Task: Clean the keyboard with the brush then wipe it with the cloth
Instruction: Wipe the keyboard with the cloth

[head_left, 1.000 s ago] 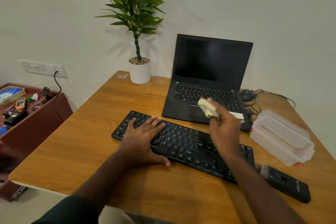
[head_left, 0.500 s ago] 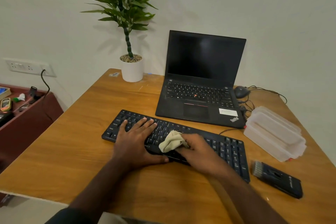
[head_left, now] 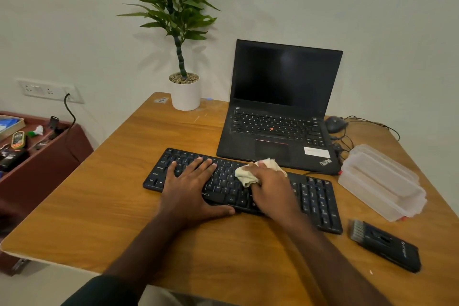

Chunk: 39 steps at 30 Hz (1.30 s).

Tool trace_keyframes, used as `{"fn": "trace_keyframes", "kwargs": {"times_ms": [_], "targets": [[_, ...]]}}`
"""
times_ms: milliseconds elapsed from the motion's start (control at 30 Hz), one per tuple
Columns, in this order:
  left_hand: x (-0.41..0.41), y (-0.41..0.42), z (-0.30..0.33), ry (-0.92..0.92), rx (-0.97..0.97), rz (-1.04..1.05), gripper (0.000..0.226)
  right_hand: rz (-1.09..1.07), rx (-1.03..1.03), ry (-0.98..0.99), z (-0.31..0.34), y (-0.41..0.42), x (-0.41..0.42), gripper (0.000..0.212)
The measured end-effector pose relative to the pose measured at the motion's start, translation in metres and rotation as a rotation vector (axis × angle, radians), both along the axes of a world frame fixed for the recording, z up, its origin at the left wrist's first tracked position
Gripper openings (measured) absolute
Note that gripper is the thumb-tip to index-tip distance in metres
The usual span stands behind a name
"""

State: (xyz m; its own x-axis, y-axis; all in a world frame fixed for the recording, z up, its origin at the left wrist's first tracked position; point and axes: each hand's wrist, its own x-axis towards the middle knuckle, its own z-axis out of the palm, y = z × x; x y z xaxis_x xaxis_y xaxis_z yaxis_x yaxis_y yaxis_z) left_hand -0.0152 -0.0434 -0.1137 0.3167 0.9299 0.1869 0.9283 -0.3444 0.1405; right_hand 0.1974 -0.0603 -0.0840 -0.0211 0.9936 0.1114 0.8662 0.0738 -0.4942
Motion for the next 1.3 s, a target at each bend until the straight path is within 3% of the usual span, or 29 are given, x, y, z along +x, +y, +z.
{"fn": "trace_keyframes", "kwargs": {"times_ms": [133,267,367,467,533,600,667,800,1100,1233,1300], "targets": [[0.000,0.001,-0.002,-0.020,0.012,-0.002,0.129,0.197,-0.088,0.036,0.000,-0.011,-0.025,0.058],[-0.001,0.001,-0.001,-0.011,-0.003,-0.004,0.132,0.263,-0.175,0.293,0.009,-0.017,-0.014,0.033],[-0.001,0.000,0.000,-0.015,-0.012,0.002,0.130,0.123,-0.273,0.694,0.024,-0.015,0.008,0.022],[-0.001,0.000,0.000,-0.016,-0.029,0.005,0.129,-0.169,-0.153,0.951,0.039,-0.004,0.030,0.019],[-0.001,0.001,0.002,-0.005,-0.043,0.007,0.129,-0.283,0.088,0.816,0.043,0.006,0.043,0.019],[0.000,0.001,0.003,0.009,-0.054,0.009,0.128,-0.266,0.280,0.529,0.039,0.011,0.052,0.031],[0.000,0.000,0.004,0.008,-0.064,0.012,0.128,-0.147,0.242,0.272,0.032,0.011,0.050,0.044],[0.001,0.000,0.005,0.011,-0.060,0.020,0.127,0.088,-0.039,-0.161,0.008,-0.004,0.028,0.050],[0.002,0.002,0.003,0.047,-0.067,0.027,0.131,0.124,-0.126,-0.179,0.016,-0.039,-0.006,0.052],[0.000,0.003,0.003,0.051,-0.061,0.034,0.132,0.190,-0.091,0.000,0.013,-0.031,-0.018,0.040],[0.000,0.002,0.004,0.042,-0.058,0.024,0.131,0.202,-0.121,0.240,0.018,-0.028,-0.017,0.027]]}}
